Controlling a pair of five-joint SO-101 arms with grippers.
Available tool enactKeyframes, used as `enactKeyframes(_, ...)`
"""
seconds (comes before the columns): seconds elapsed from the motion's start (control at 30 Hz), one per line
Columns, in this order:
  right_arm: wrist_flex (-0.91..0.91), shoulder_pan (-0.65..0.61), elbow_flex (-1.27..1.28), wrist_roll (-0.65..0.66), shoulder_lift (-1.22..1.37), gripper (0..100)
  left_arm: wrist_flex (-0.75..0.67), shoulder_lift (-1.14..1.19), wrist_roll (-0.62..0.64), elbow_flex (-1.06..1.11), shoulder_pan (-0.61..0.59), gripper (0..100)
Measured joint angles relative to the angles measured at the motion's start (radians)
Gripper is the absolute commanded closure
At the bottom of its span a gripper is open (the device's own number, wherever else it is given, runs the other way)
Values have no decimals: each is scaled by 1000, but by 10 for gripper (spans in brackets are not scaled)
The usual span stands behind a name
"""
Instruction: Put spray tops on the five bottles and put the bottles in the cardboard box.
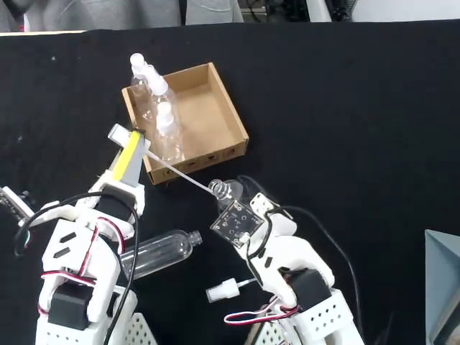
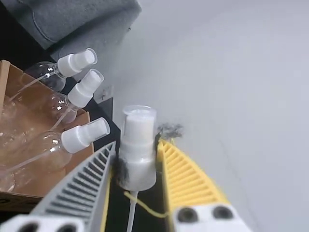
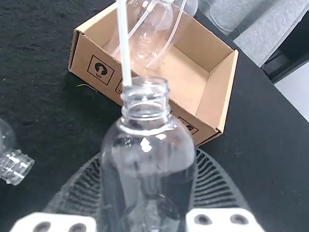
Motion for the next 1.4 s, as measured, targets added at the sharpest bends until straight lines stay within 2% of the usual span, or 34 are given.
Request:
enactKeyframes(0.27, 0, 0, 0, -2, 0, 903, 0, 11, -6, 0, -54, 970)
enactKeyframes(1.07, 0, 0, 0, -2, 0, 903, 0, 5, 25, -12, -54, 970)
enactKeyframes(1.4, 0, 0, 0, -2, 0, 903, 0, 6, 25, -12, 5, 970)
